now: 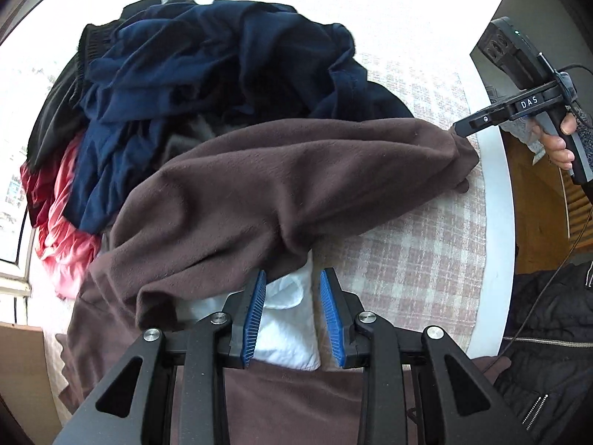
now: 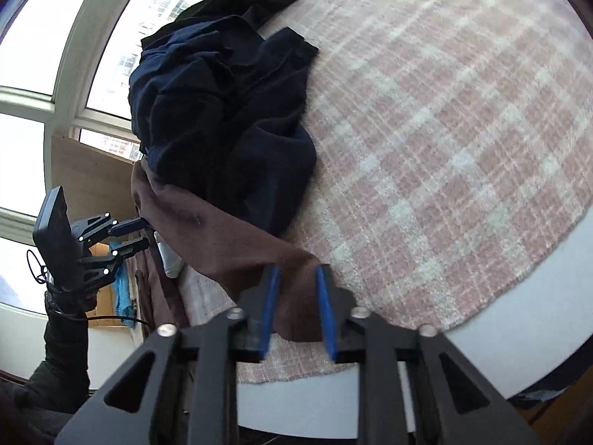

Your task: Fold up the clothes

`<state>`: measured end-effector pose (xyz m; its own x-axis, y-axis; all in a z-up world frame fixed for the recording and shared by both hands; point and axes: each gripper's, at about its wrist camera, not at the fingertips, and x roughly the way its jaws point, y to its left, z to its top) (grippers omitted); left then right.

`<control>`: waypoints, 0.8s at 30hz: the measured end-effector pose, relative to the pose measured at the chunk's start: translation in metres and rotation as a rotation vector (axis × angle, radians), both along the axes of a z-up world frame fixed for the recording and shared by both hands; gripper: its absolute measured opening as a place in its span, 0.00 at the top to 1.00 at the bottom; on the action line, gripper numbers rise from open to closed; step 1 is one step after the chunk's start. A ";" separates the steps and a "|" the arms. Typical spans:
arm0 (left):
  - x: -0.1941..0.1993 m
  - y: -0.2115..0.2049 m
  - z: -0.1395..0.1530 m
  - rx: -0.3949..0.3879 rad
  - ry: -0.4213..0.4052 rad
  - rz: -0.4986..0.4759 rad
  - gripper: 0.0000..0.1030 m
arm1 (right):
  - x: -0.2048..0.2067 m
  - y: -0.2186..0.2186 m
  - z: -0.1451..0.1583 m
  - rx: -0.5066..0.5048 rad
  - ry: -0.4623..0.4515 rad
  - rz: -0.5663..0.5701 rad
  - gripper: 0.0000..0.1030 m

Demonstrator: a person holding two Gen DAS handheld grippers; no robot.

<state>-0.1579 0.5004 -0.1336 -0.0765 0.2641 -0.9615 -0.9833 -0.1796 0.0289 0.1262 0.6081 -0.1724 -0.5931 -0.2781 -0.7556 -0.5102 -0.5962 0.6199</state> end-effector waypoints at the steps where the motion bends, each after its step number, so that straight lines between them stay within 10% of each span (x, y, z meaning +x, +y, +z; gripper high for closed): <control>1: -0.007 -0.008 0.002 0.004 0.004 0.026 0.71 | -0.002 -0.004 0.008 0.032 0.007 0.004 0.97; 11: -0.122 -0.111 -0.015 0.017 0.034 0.407 0.72 | 0.051 0.013 0.100 0.038 0.196 -0.038 0.98; 15: -0.135 -0.126 -0.026 0.007 0.019 0.431 0.72 | 0.062 0.012 0.066 0.037 -0.020 -0.081 0.71; 24: -0.138 -0.117 -0.039 -0.004 -0.003 0.382 0.72 | 0.032 0.016 -0.005 -0.065 -0.092 -0.081 0.70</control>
